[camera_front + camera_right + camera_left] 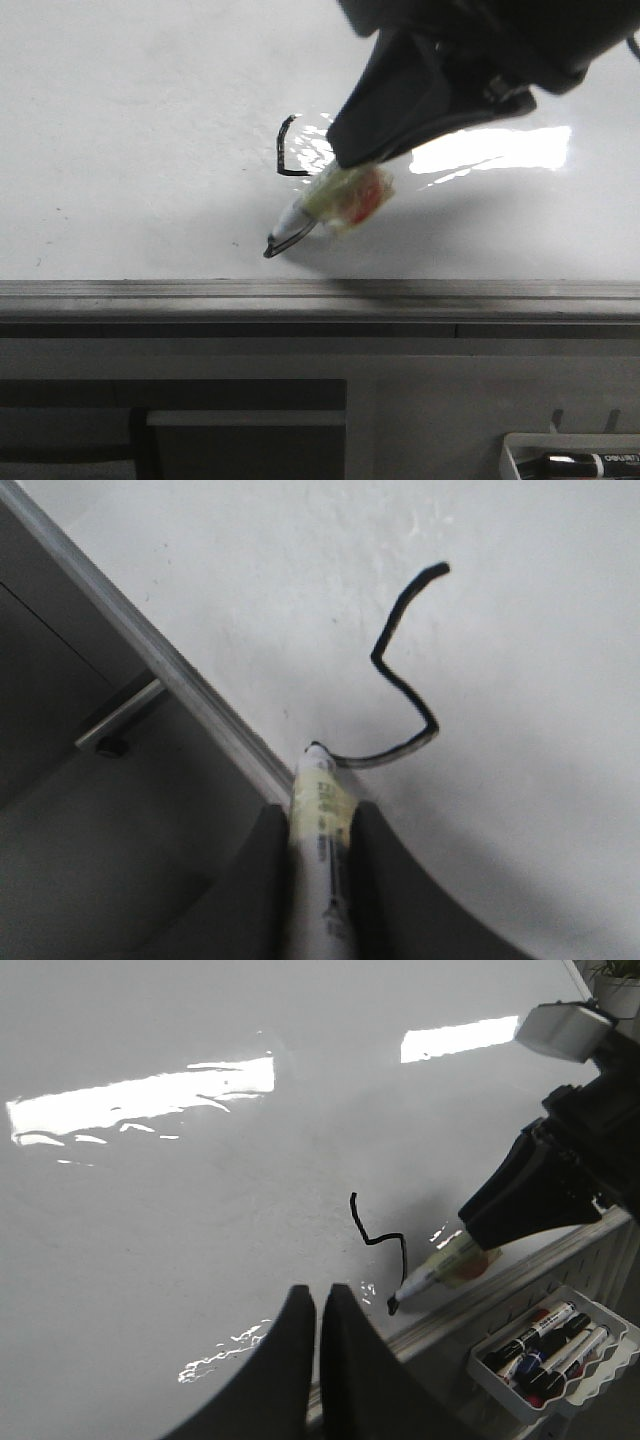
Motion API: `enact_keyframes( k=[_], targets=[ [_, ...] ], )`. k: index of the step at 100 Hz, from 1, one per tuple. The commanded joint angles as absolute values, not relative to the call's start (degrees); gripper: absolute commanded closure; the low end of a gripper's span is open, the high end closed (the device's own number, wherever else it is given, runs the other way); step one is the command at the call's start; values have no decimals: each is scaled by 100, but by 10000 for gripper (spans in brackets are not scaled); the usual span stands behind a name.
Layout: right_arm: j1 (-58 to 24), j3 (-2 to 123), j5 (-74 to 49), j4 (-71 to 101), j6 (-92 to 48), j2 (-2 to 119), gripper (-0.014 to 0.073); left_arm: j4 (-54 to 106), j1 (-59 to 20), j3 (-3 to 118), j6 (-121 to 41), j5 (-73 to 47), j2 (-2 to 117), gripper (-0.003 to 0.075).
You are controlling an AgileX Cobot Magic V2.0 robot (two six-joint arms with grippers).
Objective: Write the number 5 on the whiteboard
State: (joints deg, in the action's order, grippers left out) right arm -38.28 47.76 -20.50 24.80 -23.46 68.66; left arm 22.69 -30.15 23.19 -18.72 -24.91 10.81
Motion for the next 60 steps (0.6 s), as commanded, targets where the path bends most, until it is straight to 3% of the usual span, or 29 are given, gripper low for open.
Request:
enact_keyframes(
  k=[1,60],
  targets=[
    [-3961,5177,-1671,2290,-2497,6421,634,2341,-3000,2471,-1817,-2035,1130,741],
    [-3409,5219,-1100,1928,-2497,6889,634,2341,-2997,2471,-1817,-1882,1142,741]
  ],
)
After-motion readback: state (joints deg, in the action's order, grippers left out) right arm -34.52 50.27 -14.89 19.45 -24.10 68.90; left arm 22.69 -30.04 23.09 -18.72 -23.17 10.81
